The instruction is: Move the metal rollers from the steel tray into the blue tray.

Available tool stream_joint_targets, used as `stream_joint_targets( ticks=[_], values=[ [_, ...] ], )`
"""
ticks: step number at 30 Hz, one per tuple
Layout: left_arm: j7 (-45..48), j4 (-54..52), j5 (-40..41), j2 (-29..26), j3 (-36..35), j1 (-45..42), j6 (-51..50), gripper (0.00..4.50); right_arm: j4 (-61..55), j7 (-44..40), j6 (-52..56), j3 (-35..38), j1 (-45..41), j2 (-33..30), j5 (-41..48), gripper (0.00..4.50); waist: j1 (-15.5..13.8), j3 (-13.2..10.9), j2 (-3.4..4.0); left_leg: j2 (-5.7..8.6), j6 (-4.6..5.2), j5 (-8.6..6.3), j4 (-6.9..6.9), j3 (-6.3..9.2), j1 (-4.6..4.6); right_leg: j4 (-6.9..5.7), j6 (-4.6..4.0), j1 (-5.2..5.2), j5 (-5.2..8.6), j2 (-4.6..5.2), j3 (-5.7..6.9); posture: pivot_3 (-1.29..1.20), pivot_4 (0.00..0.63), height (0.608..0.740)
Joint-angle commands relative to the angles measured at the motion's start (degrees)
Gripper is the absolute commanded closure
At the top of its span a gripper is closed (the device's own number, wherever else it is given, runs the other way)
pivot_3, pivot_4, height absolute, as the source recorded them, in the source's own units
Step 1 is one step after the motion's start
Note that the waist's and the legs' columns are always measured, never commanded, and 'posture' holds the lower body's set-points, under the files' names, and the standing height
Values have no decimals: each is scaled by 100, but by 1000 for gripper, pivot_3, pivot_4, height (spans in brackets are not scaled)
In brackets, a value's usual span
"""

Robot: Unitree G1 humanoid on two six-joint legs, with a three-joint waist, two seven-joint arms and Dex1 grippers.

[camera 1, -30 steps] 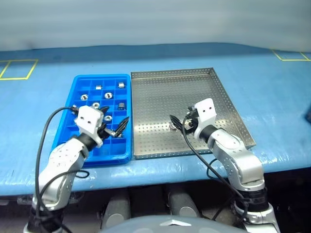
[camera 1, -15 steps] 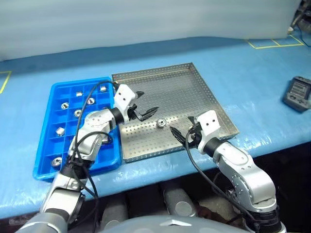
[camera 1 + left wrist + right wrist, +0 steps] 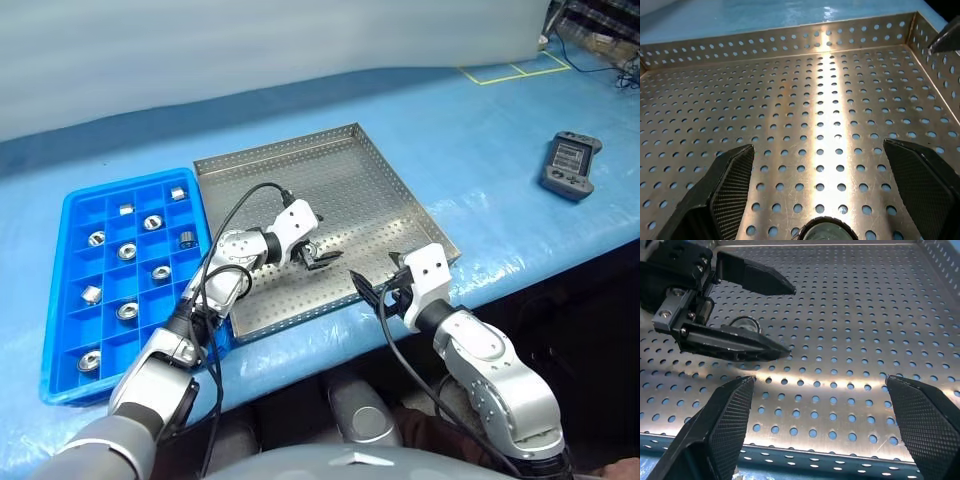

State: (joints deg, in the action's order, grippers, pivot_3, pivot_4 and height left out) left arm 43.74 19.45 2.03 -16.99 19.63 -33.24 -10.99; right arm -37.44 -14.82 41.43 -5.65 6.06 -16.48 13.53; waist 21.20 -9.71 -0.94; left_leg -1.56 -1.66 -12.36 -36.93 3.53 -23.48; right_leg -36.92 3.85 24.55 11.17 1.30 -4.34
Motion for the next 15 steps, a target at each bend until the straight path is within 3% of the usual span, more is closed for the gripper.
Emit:
stream_joint_targets(
  ticks=[1, 8, 11, 15],
  values=[
    [18, -171, -168, -164, -78, -18, -125, 0, -253, 80, -162, 66, 45, 41, -20, 61, 42, 0, 0, 0, 0, 0, 1, 0, 0, 0, 0, 0, 0, 0, 0, -404, 150, 740],
    [-14, -396, -284, -399, -97, 321, -528, 0, -166, 117, -212, 21, -14, 92, -25, 61, 99, 0, 0, -1, 0, 0, 6, 0, 0, 1, 0, 2, 0, 1, -2, -378, 150, 740],
    [-61, -506, -198, -344, -184, 439, -629, 579, -81, 84, -223, -11, -128, 88, -29, 0, 93, 0, 0, 0, 0, 0, 4, -1, 1, 1, 1, 1, 0, 2, -2, -360, 150, 740],
    [-135, -602, -72, -207, -304, 539, -626, 1879, 2, 53, -244, -15, -217, 70, -18, 0, 73, 0, 0, 0, 0, 0, 6, -1, 3, 0, 1, 0, 0, 2, -2, -354, 150, 740]
  ],
)
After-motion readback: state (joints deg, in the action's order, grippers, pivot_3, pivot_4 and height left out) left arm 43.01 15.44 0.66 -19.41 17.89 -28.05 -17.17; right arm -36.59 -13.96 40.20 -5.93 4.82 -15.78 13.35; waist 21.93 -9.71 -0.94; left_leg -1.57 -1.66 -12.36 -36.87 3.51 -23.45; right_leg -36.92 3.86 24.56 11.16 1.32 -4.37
